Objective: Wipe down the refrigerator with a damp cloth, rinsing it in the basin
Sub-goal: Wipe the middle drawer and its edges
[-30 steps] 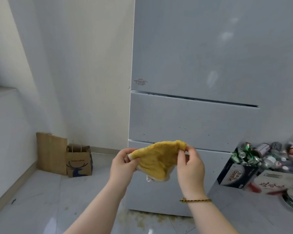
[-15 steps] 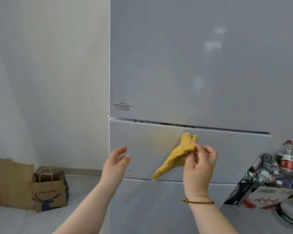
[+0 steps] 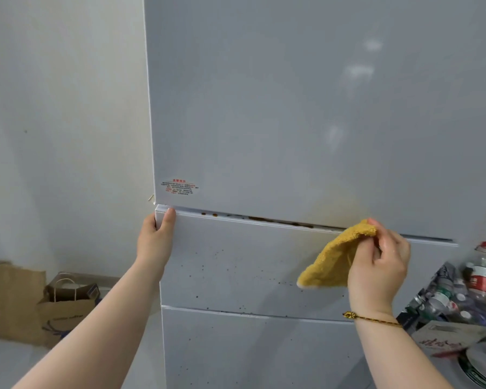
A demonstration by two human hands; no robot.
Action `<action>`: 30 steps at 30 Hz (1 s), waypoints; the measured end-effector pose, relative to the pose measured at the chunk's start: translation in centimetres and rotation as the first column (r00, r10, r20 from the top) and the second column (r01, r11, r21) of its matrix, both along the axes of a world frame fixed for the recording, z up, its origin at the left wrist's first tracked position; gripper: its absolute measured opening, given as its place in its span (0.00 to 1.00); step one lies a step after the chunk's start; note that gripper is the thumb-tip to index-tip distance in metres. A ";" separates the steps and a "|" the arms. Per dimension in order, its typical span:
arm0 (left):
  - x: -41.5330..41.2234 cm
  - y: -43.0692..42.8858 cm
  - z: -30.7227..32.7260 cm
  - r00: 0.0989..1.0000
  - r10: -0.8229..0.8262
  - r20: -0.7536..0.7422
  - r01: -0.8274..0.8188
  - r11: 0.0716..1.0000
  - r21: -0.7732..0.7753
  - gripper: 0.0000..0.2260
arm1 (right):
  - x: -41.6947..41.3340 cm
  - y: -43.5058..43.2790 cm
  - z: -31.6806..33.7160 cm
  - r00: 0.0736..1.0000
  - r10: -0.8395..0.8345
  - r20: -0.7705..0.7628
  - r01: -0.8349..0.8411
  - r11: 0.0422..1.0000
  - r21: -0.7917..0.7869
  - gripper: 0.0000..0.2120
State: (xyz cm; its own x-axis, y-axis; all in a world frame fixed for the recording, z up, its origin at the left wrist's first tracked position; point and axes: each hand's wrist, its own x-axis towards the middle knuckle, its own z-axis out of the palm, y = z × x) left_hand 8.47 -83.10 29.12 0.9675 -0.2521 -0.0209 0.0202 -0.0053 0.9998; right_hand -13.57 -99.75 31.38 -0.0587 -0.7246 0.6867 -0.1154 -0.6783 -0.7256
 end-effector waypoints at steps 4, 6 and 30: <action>-2.4 1.4 0.2 0.995 0.084 0.046 -0.086 0.995 0.059 0.11 | 0.4 -0.3 0.7 0.997 -0.006 -0.082 -0.002 0.994 -0.105 0.20; -4.6 2.9 -0.2 0.985 0.122 0.120 -0.131 0.989 0.073 0.11 | 1.3 0.1 0.9 0.987 -0.010 -0.158 -0.023 0.978 -0.206 0.18; -7.1 5.6 0.1 0.994 0.037 0.102 -0.041 0.999 0.036 0.09 | 7.3 8.4 -0.6 0.744 -0.017 -0.668 -0.315 0.873 -0.373 0.19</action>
State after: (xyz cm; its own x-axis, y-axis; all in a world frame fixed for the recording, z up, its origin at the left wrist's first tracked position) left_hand 1.36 -77.53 29.23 0.9742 -0.2148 0.0688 -0.0801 -0.0442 0.9958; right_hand -6.31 -91.35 30.75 0.5889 -0.2962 0.7520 -0.2998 -0.9441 -0.1371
